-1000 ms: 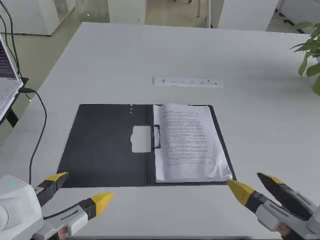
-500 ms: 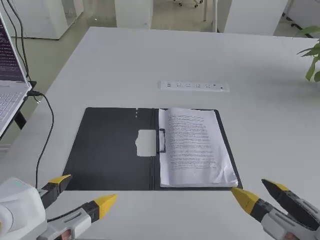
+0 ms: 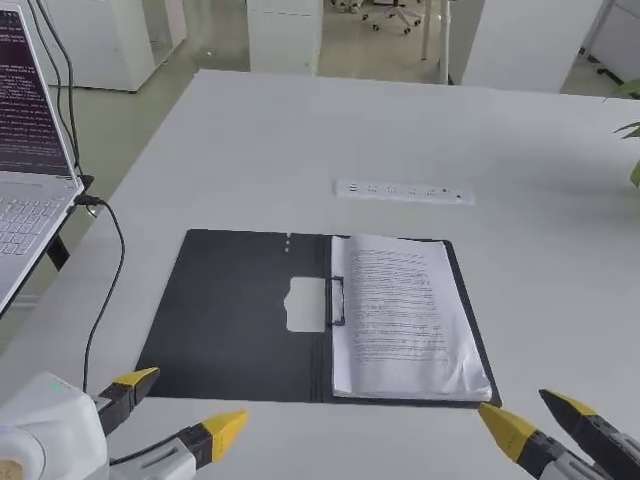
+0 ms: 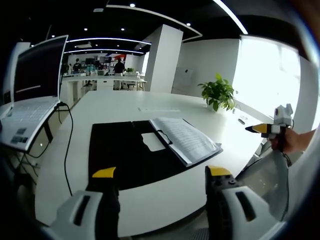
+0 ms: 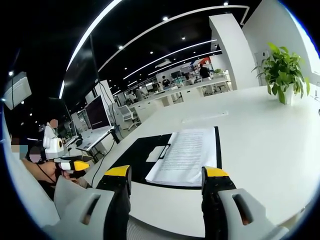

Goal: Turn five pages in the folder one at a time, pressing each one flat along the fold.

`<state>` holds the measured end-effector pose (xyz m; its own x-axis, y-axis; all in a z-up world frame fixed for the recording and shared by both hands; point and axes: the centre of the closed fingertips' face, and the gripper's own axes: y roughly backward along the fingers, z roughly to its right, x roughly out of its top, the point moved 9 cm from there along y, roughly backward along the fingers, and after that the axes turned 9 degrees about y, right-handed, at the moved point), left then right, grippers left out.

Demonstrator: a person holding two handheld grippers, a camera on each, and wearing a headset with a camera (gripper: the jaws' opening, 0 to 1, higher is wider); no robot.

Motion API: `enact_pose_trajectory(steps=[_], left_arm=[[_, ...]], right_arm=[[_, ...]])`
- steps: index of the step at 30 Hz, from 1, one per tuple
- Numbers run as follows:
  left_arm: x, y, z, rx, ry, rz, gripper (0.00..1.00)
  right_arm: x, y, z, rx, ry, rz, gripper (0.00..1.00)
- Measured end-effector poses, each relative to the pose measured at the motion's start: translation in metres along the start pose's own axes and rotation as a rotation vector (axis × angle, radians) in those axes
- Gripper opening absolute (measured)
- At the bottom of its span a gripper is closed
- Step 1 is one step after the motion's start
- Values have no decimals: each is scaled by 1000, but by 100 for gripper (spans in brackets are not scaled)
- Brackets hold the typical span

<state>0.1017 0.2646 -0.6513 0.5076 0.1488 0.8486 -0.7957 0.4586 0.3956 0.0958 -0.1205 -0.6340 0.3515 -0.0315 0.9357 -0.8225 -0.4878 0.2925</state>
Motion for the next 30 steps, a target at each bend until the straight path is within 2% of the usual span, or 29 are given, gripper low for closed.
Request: enact_pose_trajectory(steps=[5, 15, 30], left_arm=[[0, -1, 0, -7, -5, -8, 70], [2, 1, -1, 1, 3, 12, 70], [3, 1, 1, -10, -11, 3, 70]], right_arm=[[0, 1, 0, -4, 4, 1, 55], [1, 1, 0, -4, 8, 4, 55], [1, 3, 1, 0, 4, 14, 55]])
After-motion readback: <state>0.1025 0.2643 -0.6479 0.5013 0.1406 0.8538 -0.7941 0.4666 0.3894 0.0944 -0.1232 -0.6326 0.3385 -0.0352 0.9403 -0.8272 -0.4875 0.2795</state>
